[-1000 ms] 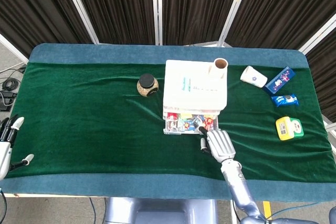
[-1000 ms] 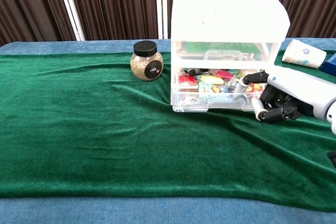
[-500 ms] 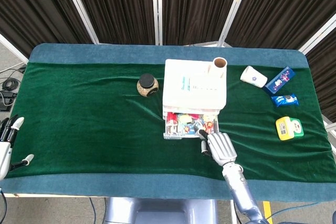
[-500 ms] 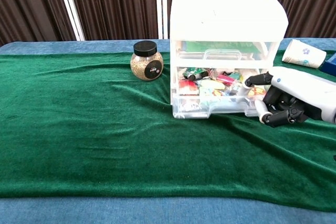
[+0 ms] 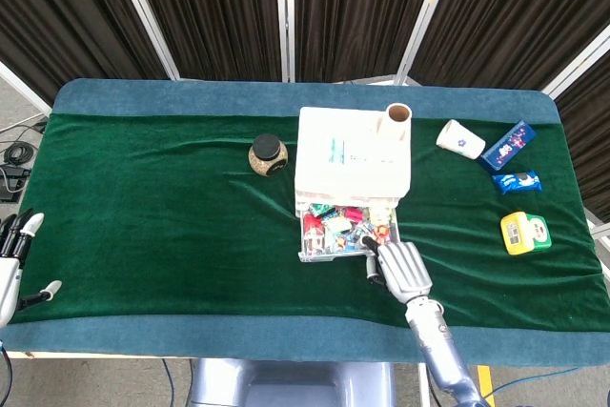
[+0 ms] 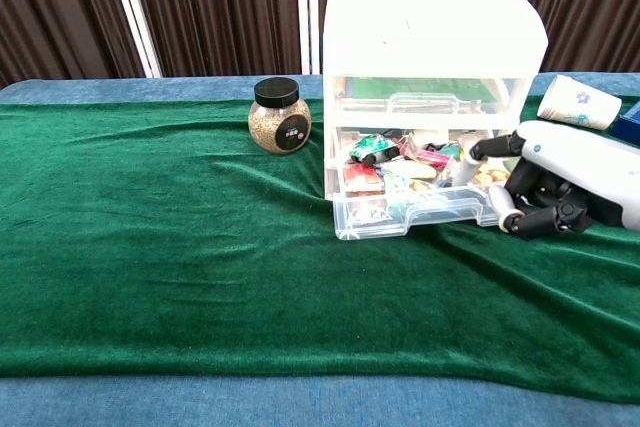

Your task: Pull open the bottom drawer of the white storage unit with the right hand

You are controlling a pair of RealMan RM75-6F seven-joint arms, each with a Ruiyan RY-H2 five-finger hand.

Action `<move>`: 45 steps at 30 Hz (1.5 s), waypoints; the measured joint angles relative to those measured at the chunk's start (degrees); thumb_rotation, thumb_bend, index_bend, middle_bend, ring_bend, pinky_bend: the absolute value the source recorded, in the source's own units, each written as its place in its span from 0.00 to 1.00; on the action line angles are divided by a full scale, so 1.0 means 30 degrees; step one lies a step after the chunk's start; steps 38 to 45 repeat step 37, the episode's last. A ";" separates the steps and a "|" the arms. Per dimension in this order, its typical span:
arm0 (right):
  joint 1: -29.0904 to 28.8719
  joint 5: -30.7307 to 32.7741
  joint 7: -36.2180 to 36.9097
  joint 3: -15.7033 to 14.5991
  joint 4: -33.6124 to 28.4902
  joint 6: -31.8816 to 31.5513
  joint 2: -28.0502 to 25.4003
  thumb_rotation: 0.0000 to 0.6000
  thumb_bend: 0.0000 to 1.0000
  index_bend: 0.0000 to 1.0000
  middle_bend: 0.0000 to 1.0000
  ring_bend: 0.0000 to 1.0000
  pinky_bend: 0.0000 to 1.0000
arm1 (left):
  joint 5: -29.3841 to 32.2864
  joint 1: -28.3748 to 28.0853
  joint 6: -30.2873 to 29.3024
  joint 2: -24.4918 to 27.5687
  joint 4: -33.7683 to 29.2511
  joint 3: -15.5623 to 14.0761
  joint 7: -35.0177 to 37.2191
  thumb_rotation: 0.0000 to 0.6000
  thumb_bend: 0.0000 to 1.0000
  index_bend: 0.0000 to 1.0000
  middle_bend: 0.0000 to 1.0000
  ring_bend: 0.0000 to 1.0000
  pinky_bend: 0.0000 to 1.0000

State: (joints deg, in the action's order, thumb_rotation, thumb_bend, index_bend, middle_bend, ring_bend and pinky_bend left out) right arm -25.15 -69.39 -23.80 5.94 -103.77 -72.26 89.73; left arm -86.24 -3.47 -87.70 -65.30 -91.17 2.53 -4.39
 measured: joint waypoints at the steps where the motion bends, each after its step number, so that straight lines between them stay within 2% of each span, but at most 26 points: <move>1: 0.0009 -0.0093 0.0027 0.0005 0.0045 -0.0044 0.0004 1.00 0.64 0.24 0.90 0.96 0.83 | 0.0002 -0.0003 0.0008 -0.0003 0.0000 -0.0001 -0.0007 1.00 0.08 0.00 0.00 0.00 0.00; 4: 0.0050 -0.0308 0.0110 0.0032 0.0162 -0.0186 0.0024 1.00 0.64 0.20 0.90 0.96 0.83 | -0.0001 -0.0009 0.0017 -0.0009 0.0002 -0.0003 -0.0019 1.00 0.08 0.00 0.00 0.00 0.00; 13: 0.0374 -0.1112 0.0370 0.0011 0.0236 -0.0795 -0.0352 1.00 0.64 0.20 0.90 0.96 0.83 | 0.0016 -0.0006 0.0018 -0.0007 0.0024 0.0002 -0.0002 1.00 0.08 0.00 0.00 0.00 0.00; 16: 0.0813 -0.1933 0.0624 -0.0063 0.0126 -0.1804 -0.1050 1.00 0.64 0.21 0.89 0.95 0.82 | 0.0043 -0.0006 0.0004 -0.0019 0.0072 0.0027 0.0007 1.00 0.08 0.00 0.00 0.00 0.00; 20: 0.1762 -0.4058 0.1609 -0.0279 0.0191 -0.3869 -0.2518 1.00 0.63 0.22 0.85 0.91 0.77 | -0.0025 0.0003 -0.0087 -0.0069 0.0085 0.0032 -0.0092 1.00 0.08 0.00 0.00 0.00 0.00; 23: 0.2499 -0.5533 0.2611 -0.0499 0.0614 -0.5356 -0.3445 1.00 0.60 0.22 0.74 0.82 0.65 | -0.0137 0.0018 -0.0175 -0.0158 0.0119 0.0002 -0.0281 1.00 0.08 0.00 0.00 0.00 0.00; 26: 0.3182 -0.6488 0.3957 -0.0804 0.1310 -0.6336 -0.4296 1.00 0.53 0.20 0.55 0.64 0.46 | -0.0278 0.0053 -0.0337 -0.0247 0.0162 -0.0025 -0.0458 1.00 0.08 0.00 0.00 0.00 0.00; 28: 0.3602 -0.6817 0.4785 -0.1063 0.1822 -0.6592 -0.4866 1.00 0.46 0.16 0.35 0.41 0.28 | -0.0417 0.0090 -0.0495 -0.0312 0.0216 -0.0046 -0.0531 1.00 0.08 0.00 0.00 0.00 0.00; 31: 0.4329 -0.7010 0.5905 -0.1611 0.2706 -0.6759 -0.5914 1.00 0.36 0.09 0.09 0.10 0.06 | -0.0556 0.0149 -0.0629 -0.0442 0.0437 -0.0107 -0.0643 1.00 0.08 0.00 0.00 0.00 0.00; 33: 0.4709 -0.6994 0.6230 -0.1870 0.3105 -0.6754 -0.6499 1.00 0.31 0.05 0.01 0.01 0.00 | -0.0552 0.0172 -0.0603 -0.0524 0.0602 -0.0150 -0.0677 1.00 0.08 0.00 0.00 0.00 0.00; 37: 0.5191 -0.6817 0.6290 -0.2011 0.3912 -0.6721 -0.7008 1.00 0.25 0.00 0.00 0.00 0.00 | -0.0534 0.0183 -0.0572 -0.0626 0.0801 -0.0166 -0.0649 1.00 0.08 0.00 0.00 0.00 0.00; 45: 0.5191 -0.6817 0.6290 -0.2011 0.3912 -0.6721 -0.7008 1.00 0.25 0.00 0.00 0.00 0.00 | -0.0534 0.0183 -0.0572 -0.0626 0.0801 -0.0166 -0.0649 1.00 0.08 0.00 0.00 0.00 0.00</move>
